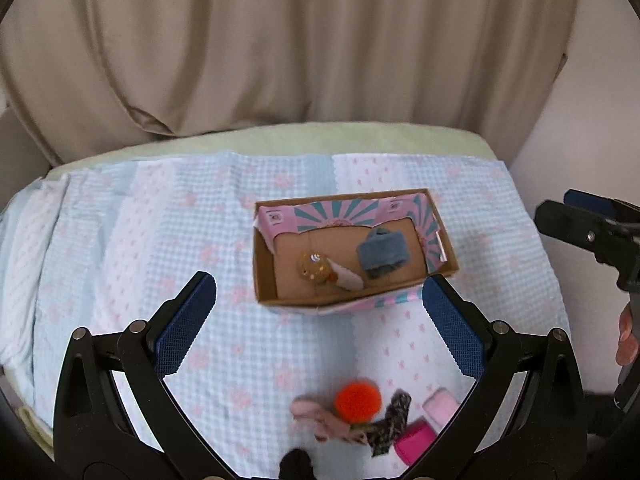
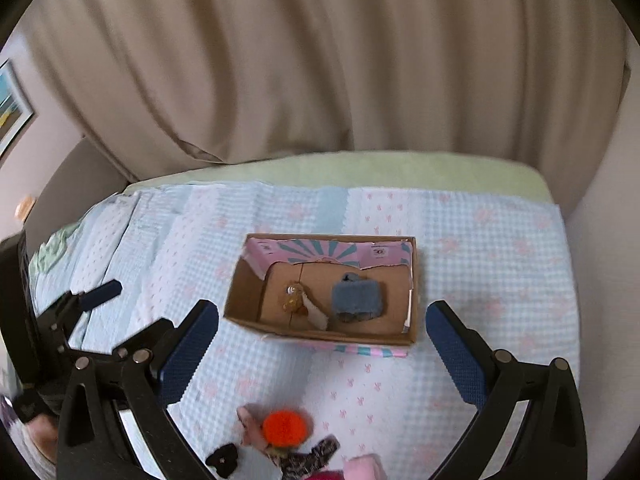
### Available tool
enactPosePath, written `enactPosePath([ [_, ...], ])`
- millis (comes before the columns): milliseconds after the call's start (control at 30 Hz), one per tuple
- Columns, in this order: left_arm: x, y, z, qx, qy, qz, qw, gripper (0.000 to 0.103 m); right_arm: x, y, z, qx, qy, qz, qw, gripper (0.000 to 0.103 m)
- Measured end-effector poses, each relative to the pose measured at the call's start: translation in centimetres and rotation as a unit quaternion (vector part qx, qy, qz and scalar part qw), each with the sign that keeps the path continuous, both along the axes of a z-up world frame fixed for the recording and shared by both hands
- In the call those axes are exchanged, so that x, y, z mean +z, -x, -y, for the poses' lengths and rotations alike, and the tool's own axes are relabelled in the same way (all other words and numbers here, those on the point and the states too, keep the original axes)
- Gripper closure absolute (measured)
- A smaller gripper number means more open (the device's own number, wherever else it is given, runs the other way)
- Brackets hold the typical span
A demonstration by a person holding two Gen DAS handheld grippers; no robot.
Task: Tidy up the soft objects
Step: 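Move both tools back over the remaining soft items, then grasp the pink scarf with left tool while right tool grasps magenta pouch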
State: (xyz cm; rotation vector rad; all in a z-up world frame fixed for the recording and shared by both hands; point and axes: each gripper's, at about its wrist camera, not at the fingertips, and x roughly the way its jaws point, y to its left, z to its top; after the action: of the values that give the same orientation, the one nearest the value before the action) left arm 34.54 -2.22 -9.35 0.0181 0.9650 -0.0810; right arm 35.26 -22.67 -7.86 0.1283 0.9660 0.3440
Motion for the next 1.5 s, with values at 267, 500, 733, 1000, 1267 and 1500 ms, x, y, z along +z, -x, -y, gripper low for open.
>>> enactPosePath([
  [267,3.0,9.6,-1.6,0.026,0.014,0.028,0.9992,0.000,3.1,9.4,-0.5,0.018,0.043,0.044,0.998,0.000],
  [500,2.6,16.4,-3.2,0.051,0.025,0.030,0.9979,0.000,2.4,16.9,-0.7,0.005,0.066,0.058,0.996,0.000],
  [733,-1.1,20.8,-3.4,0.019,0.030,0.014,0.9993,0.000,-1.2,22.7,-0.5,-0.020,0.054,0.036,0.998,0.000],
  [1000,-6.7,22.4,-3.6,-0.042,0.052,-0.029,0.9974,0.000,-5.6,26.2,-1.8,-0.042,0.067,0.006,0.997,0.000],
  [1267,-12.8,20.7,-3.8,-0.079,0.064,-0.048,0.9937,0.000,-12.9,26.7,-2.9,-0.062,0.074,-0.013,0.995,0.000],
  [1500,-19.7,18.3,-4.1,-0.112,0.068,-0.034,0.9907,0.000,-20.6,26.6,-3.5,-0.066,0.089,-0.033,0.993,0.000],
])
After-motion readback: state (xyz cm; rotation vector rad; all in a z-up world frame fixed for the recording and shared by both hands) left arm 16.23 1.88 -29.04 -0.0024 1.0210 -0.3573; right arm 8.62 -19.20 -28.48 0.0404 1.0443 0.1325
